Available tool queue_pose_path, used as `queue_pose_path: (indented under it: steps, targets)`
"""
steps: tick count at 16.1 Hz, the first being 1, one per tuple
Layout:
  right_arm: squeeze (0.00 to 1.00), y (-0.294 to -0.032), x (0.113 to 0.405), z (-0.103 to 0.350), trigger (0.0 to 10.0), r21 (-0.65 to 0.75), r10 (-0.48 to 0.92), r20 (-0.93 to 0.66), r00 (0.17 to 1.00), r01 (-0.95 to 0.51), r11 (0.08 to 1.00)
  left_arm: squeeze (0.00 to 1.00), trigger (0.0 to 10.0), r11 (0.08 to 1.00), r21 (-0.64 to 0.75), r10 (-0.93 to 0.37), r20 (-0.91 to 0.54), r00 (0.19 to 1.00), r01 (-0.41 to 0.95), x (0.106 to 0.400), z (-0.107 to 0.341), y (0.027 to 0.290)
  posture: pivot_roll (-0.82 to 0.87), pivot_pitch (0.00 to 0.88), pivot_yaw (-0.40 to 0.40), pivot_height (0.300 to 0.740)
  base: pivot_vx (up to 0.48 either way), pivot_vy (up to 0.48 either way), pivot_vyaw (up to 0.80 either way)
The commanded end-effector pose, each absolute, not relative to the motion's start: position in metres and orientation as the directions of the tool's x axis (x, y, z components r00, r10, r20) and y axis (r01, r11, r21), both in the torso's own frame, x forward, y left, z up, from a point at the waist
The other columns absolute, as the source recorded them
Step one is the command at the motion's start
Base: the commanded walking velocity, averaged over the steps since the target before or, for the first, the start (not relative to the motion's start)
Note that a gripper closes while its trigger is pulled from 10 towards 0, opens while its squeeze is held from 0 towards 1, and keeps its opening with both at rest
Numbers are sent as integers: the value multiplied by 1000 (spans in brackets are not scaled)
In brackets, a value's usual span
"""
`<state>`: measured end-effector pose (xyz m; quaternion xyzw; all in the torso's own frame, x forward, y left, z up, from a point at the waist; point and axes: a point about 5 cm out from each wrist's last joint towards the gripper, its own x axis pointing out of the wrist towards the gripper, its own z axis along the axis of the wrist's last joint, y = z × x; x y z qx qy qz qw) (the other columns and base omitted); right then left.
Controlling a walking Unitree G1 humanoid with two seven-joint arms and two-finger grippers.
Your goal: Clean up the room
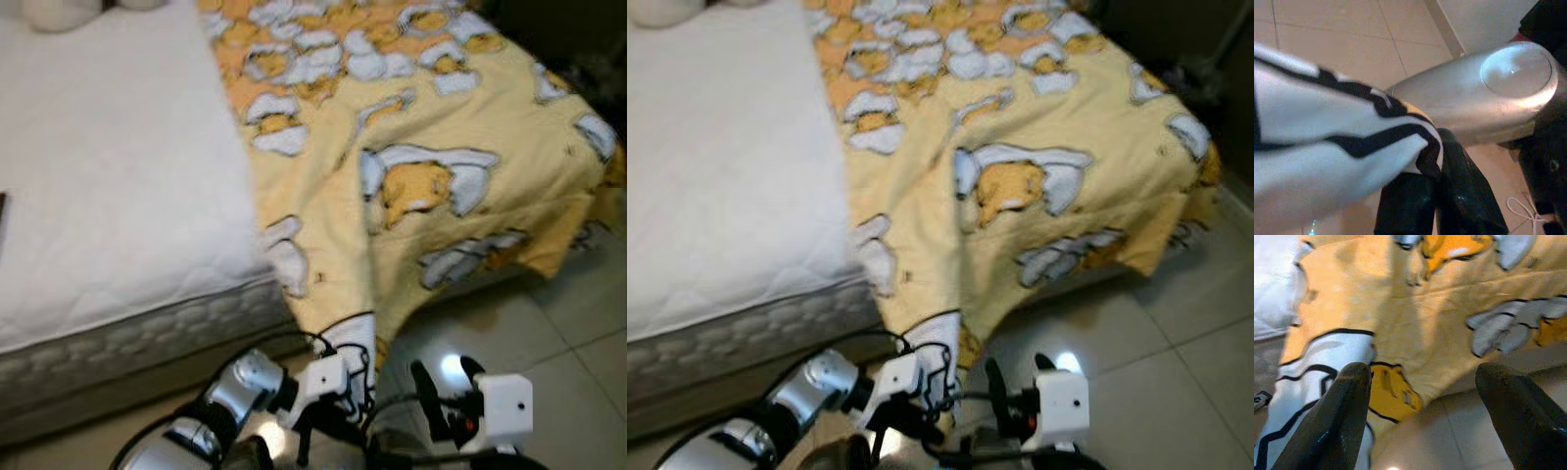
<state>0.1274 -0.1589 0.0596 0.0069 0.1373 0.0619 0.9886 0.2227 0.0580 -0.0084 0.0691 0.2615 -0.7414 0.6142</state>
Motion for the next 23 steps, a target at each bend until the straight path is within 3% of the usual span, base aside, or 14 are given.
queue_pose_path:
  steps: [1,2,5,16,17,20,23]
  targets:
    - [475,-161,124,60,10000,18,117,-280,953,-117,993,0,0,-107,-308,-871,-430,-238,945,220,-11,56,-243,209,80,735,0,0,794]
    - [514,-161,123,58,10000,21,113,-285,952,-112,993,0,0,-103,-303,-871,-432,-232,948,221,-10,56,-244,209,80,735,0,0,794]
    - [463,-164,121,54,10000,16,105,-300,948,-105,994,0,0,-102,-287,-867,-444,-226,953,223,-9,57,-247,213,80,735,0,0,260]
    - [463,-160,119,46,10000,27,127,-315,941,-125,992,0,0,-60,-260,-839,-511,-190,964,229,-11,67,-239,209,77,735,0,0,0]
    - [467,-160,120,46,10000,27,131,-314,940,-129,991,1000,10000,-28,-256,-841,-516,-161,966,230,-11,65,-239,203,74,735,0,0,0]
    - [463,-161,121,47,10000,21,131,-313,941,-131,991,1000,10000,-38,-263,-838,-517,-174,964,230,-11,65,-242,190,82,735,0,0,0]
    - [467,-167,126,49,10000,9,112,-297,948,-115,993,1000,10000,13,-127,-789,-611,-68,992,246,-3,113,-221,158,102,735,0,0,0]
